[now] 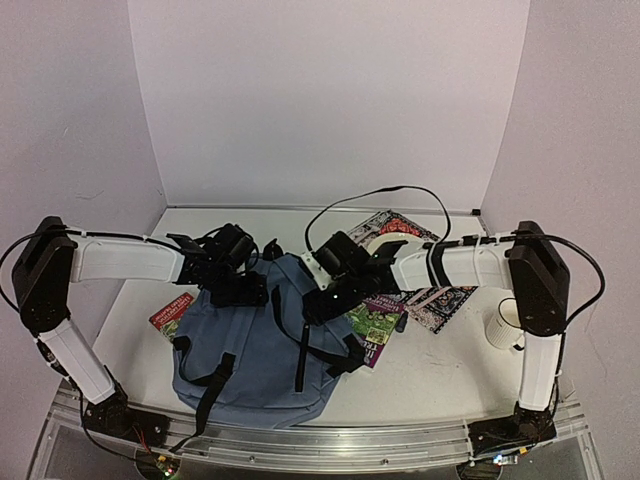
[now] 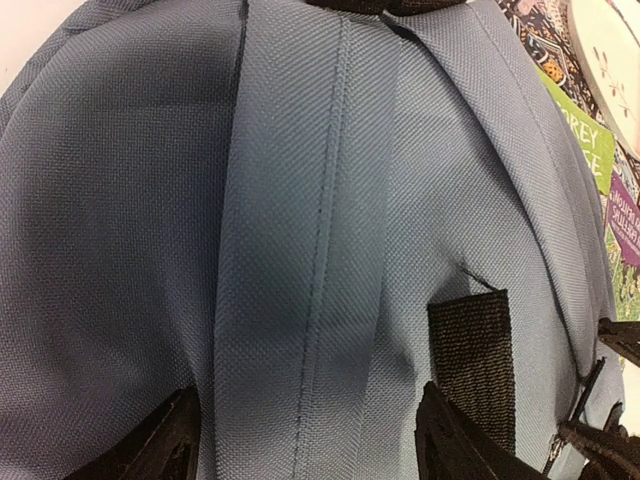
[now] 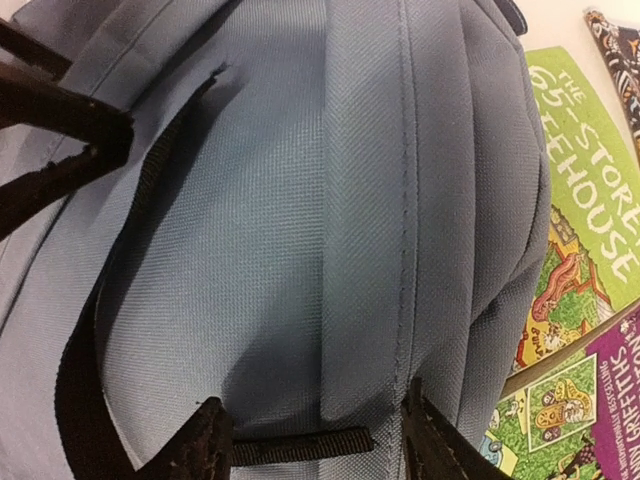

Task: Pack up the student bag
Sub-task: Grab the pocket on the back of the student bag, then unzip the pocket on the back of the student bag.

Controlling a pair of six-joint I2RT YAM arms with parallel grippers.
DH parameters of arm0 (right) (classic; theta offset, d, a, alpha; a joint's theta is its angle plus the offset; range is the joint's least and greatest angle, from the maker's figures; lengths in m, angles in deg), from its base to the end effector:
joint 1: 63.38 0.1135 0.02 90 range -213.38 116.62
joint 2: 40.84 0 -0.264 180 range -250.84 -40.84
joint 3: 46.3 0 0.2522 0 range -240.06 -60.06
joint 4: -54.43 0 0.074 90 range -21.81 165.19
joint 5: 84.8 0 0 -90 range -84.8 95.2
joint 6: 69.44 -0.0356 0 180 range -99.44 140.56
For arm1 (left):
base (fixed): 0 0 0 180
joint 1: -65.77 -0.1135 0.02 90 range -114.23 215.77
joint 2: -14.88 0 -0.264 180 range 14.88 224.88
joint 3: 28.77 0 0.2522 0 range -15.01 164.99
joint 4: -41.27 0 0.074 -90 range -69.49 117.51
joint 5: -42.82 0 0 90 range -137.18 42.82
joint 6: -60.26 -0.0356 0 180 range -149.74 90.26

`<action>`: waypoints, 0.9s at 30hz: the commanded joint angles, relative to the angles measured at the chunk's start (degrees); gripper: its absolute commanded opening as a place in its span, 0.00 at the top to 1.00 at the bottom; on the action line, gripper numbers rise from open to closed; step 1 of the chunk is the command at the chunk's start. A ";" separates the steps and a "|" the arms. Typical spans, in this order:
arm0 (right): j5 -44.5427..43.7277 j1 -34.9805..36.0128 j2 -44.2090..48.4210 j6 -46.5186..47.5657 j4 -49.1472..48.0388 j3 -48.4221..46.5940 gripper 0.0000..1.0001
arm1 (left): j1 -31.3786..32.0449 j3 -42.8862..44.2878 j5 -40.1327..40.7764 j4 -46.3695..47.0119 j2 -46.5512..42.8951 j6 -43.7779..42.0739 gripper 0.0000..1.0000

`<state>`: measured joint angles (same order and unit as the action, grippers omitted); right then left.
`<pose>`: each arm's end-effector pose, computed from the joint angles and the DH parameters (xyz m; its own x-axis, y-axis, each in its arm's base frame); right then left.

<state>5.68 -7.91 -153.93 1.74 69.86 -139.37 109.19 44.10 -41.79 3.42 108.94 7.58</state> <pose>0.2547 0.3707 0.2064 -0.5782 -0.2712 -0.7695 -0.6774 0.6853 0.2674 0.2421 -0.2245 0.1918 -0.8889 0.0102 -0.4579 0.1387 0.9588 -0.2478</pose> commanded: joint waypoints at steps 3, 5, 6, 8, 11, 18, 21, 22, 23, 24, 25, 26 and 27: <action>6.50 -0.33 -0.81 1.40 1.69 -0.98 0.53 | 0.12 0.09 -1.37 1.59 1.55 -0.84 0.26; 7.52 -0.33 -0.40 1.68 1.66 -0.30 0.59 | 0.15 0.29 -1.36 1.93 2.09 -0.73 0.26; 8.02 -0.35 -0.25 1.75 1.67 -0.01 0.62 | 0.17 0.35 -1.31 2.06 2.34 -0.63 0.26; 9.33 -0.30 0.70 1.86 1.58 0.90 0.71 | 0.10 0.55 -1.17 2.32 3.00 -0.48 0.26; 11.75 -0.18 2.60 2.41 1.32 2.02 0.82 | 0.14 0.89 -0.85 2.36 3.85 0.05 0.27; 14.38 0.11 6.93 2.87 0.94 4.05 1.00 | 0.09 1.64 0.06 2.56 6.39 1.11 0.28; 15.85 1.05 8.61 4.03 0.92 4.43 1.00 | 0.09 2.20 1.61 2.57 7.92 2.02 0.28; 16.35 1.46 9.20 4.55 0.94 4.69 1.00 | 0.08 2.37 2.25 2.58 8.40 2.35 0.28; 16.86 1.94 9.85 5.29 0.90 5.03 1.00 | 0.02 2.62 3.00 2.52 9.02 2.68 0.28; 17.42 2.46 10.45 6.00 0.85 5.37 1.00 | -0.10 2.94 3.77 2.44 9.65 3.05 0.28; 18.04 2.96 10.89 6.46 0.83 5.69 1.00 | -0.27 3.33 4.48 2.40 10.14 3.50 0.29; 18.98 3.66 11.24 7.07 0.83 6.07 1.00 | -0.54 3.99 5.07 2.39 10.60 3.82 0.30; 19.84 4.19 11.58 7.67 0.83 6.36 1.00 | -0.93 4.38 5.43 2.33 11.01 4.05 0.30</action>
<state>19.86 -6.46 -146.63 6.20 68.03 -134.56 109.21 46.71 -39.31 5.06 115.86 9.65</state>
